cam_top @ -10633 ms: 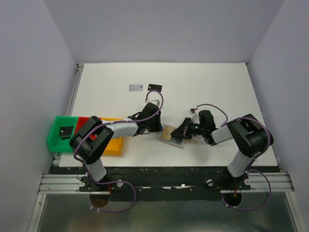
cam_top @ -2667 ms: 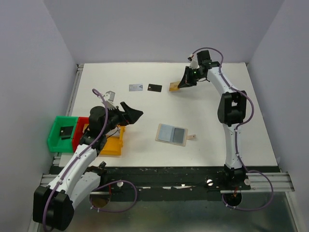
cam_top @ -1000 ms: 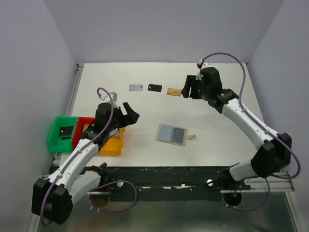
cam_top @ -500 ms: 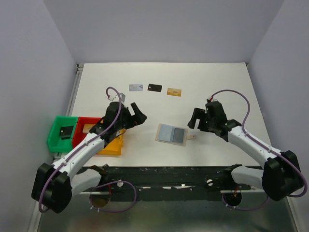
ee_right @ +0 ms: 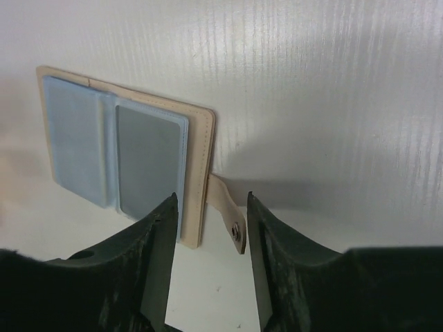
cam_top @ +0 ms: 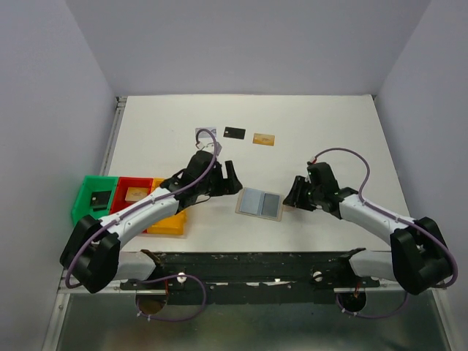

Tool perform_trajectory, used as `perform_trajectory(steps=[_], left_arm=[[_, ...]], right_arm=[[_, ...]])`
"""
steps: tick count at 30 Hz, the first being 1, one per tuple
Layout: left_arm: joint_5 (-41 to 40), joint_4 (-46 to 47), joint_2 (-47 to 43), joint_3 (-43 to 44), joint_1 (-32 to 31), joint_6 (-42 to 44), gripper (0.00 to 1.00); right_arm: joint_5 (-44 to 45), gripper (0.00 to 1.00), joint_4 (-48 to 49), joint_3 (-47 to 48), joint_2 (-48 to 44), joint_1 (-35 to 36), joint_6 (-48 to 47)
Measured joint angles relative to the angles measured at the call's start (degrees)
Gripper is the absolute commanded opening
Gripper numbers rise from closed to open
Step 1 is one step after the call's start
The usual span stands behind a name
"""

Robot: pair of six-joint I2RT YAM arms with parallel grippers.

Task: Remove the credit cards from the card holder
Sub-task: Remove the credit card from the card holder.

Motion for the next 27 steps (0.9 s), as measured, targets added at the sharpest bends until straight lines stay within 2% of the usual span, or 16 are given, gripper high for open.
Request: perform_trajectory(steps=[2, 9, 12, 27], left_arm=[[0.5, 0.0, 0.7, 0.0, -0.7, 0.9, 0.82], [2.8, -0.4, 5.1, 2.1, -2.9, 5.0, 0.80], [3.6, -0.5, 6.7, 3.4, -3.7, 6.5, 0.80], [9.6, -4.4, 20.2, 15.8, -8.2, 14.8, 0.78]], right_arm=[[-0.8, 0.47, 0.5, 0.0, 1.2, 0.0, 0.3], [-2.4, 0.20, 1.2, -0.1, 4.4, 0.1, 1.0], [-2.7, 0.00, 1.2, -0.1, 4.5, 0.1, 1.1], [-8.2, 0.00, 0.5, 0.6, -3.2, 0.4, -7.2]])
